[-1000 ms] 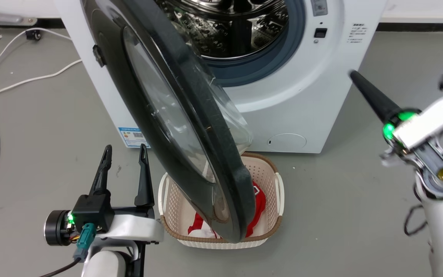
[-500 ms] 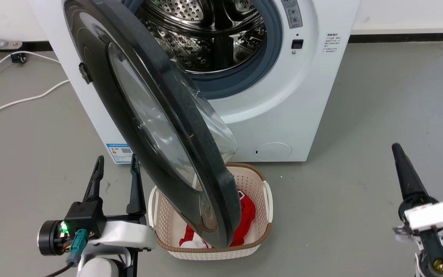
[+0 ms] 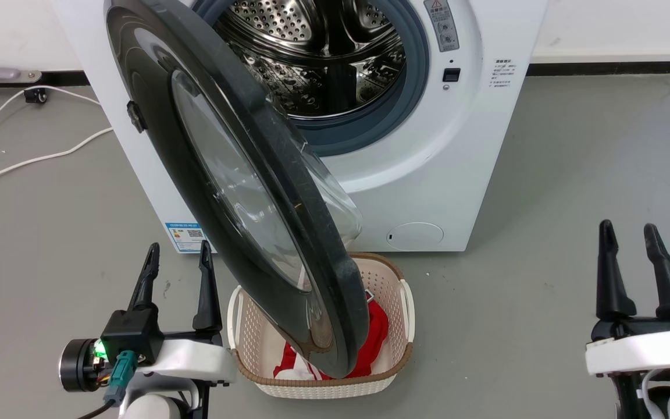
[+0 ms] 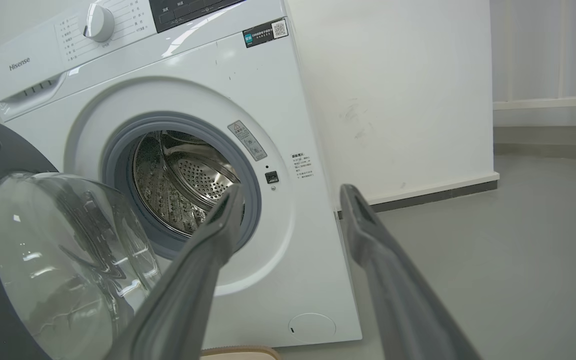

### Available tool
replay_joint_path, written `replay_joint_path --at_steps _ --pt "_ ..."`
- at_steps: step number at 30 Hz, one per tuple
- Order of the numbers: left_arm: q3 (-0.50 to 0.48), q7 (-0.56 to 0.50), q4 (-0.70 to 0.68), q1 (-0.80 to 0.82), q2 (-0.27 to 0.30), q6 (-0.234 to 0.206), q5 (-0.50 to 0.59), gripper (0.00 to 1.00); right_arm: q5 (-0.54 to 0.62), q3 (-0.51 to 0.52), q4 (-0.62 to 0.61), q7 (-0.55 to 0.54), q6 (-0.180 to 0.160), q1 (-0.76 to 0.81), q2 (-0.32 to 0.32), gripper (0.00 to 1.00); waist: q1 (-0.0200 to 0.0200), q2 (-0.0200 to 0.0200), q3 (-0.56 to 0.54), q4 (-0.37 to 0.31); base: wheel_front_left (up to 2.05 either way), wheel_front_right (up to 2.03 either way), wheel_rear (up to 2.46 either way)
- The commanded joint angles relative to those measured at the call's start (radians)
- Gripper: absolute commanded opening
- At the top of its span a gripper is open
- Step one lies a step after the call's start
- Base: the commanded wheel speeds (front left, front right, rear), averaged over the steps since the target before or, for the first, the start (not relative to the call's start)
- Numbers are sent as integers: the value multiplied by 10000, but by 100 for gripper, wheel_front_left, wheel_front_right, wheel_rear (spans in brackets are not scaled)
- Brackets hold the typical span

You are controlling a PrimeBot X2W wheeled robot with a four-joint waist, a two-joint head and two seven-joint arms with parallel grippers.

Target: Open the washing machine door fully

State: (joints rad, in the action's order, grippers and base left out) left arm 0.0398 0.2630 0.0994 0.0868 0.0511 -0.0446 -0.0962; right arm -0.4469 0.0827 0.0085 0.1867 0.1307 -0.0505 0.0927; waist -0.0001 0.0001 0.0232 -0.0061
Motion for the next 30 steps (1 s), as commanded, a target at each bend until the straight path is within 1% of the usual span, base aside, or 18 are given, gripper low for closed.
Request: replay_joint_path --at_steps 1,3,6,8,10,15,27,28,29,30 --pt "3 27 10 -78 -7 23 55 100 927 -73 -222 150 -1 140 50 100 1 -1 10 6 0 0 0" --pt "-1 27 -11 -55 -8 26 35 100 2174 -162 -457 249 -1 211 33 100 1 -1 23 15 0 0 0" --pt "19 27 -52 -51 -9 -3 31 100 3569 -390 -725 346 -1 399 -86 100 1 -1 26 15 0 0 0" --pt "30 27 -70 -50 -10 -14 34 100 4280 -547 -743 370 -3 559 -154 100 1 -1 27 21 0 0 0" --pt "45 27 -80 -47 -10 -14 37 100 4654 -677 -646 393 -3 712 -243 100 1 -1 25 31 0 0 0" --pt "78 27 -99 -48 -9 -33 119 100 4848 -562 -216 472 -3 886 -392 100 1 -1 39 28 0 0 0" --pt "63 27 -20 -78 -10 23 119 100 4427 -339 319 582 -3 549 -441 100 1 -1 95 -83 0 0 0" --pt "64 27 -7 -80 -10 25 100 51 4419 -336 342 590 -3 529 -442 100 1 -1 101 -87 0 0 0" --pt "71 27 7 -76 -10 27 93 6 4400 -326 354 597 -3 512 -442 100 1 -1 107 -91 0 0 0" --pt "72 27 21 -74 -12 40 71 0 4400 -319 362 603 -3 497 -441 100 1 -1 112 -95 0 0 0"
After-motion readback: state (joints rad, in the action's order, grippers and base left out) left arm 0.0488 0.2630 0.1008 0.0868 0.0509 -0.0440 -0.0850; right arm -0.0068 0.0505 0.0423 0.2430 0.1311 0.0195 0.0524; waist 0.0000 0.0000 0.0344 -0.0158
